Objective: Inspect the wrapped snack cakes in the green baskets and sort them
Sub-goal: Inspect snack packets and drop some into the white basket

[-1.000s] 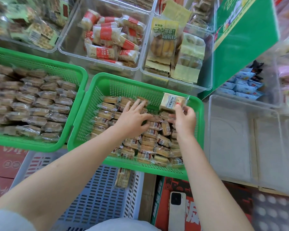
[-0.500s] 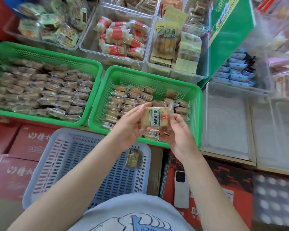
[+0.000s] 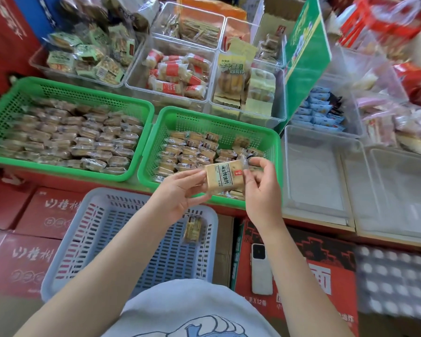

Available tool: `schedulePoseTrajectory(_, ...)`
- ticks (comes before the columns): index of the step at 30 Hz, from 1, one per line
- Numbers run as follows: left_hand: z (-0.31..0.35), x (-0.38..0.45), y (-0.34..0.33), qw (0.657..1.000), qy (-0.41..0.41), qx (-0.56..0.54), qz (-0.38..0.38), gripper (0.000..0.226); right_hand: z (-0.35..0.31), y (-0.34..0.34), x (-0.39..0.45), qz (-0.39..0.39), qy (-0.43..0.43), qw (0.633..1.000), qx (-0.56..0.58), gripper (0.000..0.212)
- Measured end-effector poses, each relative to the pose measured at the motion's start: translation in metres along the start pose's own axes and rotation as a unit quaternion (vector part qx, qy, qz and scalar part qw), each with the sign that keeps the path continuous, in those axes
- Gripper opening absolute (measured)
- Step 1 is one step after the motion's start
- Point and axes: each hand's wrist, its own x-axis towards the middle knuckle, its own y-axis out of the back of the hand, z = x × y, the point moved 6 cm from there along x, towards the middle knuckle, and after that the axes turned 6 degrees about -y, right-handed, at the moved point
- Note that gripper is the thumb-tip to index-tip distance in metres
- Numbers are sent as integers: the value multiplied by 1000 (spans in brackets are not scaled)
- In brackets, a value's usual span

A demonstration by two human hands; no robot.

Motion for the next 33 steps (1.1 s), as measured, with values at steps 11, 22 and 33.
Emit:
schedulePoseTrajectory(11, 6, -12, -5, 996, -42, 78, -29, 16, 19, 0, -23, -5, -172, 980, 97, 28)
schedulePoseTrajectory(22, 6, -19, 6, 986, -91, 109, -92, 30, 18, 1, -30, -3, -166, 969, 184, 23)
schedulePoseTrajectory(33, 6, -23, 3, 988, -90, 68, -101, 15, 17, -19, -42, -133, -265, 839, 456, 18)
